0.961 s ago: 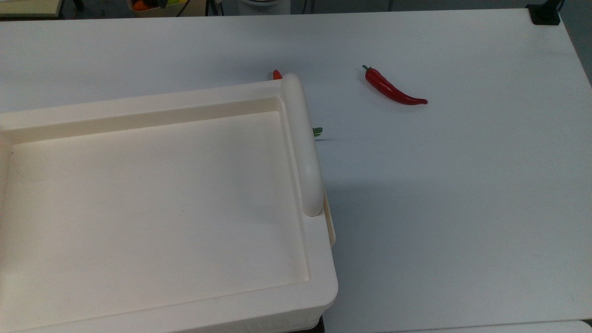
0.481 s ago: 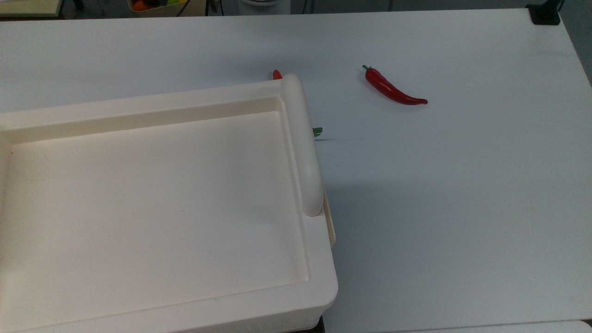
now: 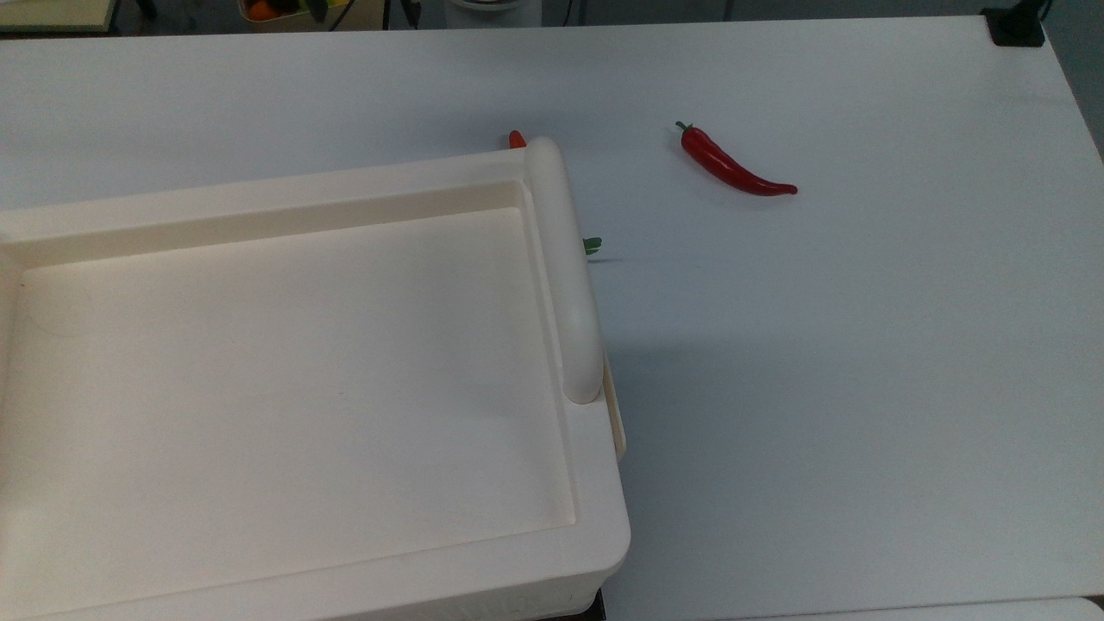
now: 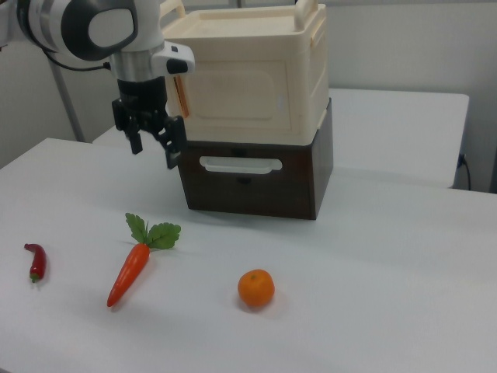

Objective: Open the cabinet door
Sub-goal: 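Move the gripper to the cream cabinet door edge and grasp it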

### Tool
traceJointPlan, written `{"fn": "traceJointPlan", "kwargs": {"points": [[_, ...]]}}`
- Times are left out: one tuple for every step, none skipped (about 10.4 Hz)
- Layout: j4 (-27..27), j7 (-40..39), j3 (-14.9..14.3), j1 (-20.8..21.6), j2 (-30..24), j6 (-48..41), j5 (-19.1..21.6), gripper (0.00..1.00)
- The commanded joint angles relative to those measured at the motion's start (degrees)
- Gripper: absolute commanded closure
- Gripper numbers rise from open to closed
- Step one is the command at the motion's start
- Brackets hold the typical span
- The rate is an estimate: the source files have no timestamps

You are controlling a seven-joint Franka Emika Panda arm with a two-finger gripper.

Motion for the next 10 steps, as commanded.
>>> {"fn": "traceJointPlan", "kwargs": {"points": [[-0.2, -2.9, -0.7, 2.8, 1.6, 12.6, 1.6, 0.05], [-0.2, -2.8, -0.7, 3.2, 2.6, 18.5, 1.6, 0.03], [0.0, -2.8, -0.7, 4.0, 3.6, 23.2, 1.7, 0.03], [0.0, -2.2, -0.7, 4.9, 4.4, 27.9, 1.7, 0.03], [0.1, -1.9, -0.7, 5.8, 5.4, 31.4, 1.7, 0.07], [0.2, -1.9, -0.7, 6.5, 6.3, 34.8, 1.8, 0.11], [0.2, -1.9, -0.7, 7.5, 6.7, 37.9, 1.7, 0.12], [0.2, -1.9, -0.7, 8.4, 6.9, 40.3, 1.7, 0.13], [0.3, -1.7, -0.7, 9.3, 7.8, 42.0, 1.5, 0.15], [0.8, -1.1, -0.7, 9.8, 8.2, 43.8, 1.4, 0.18]]}}
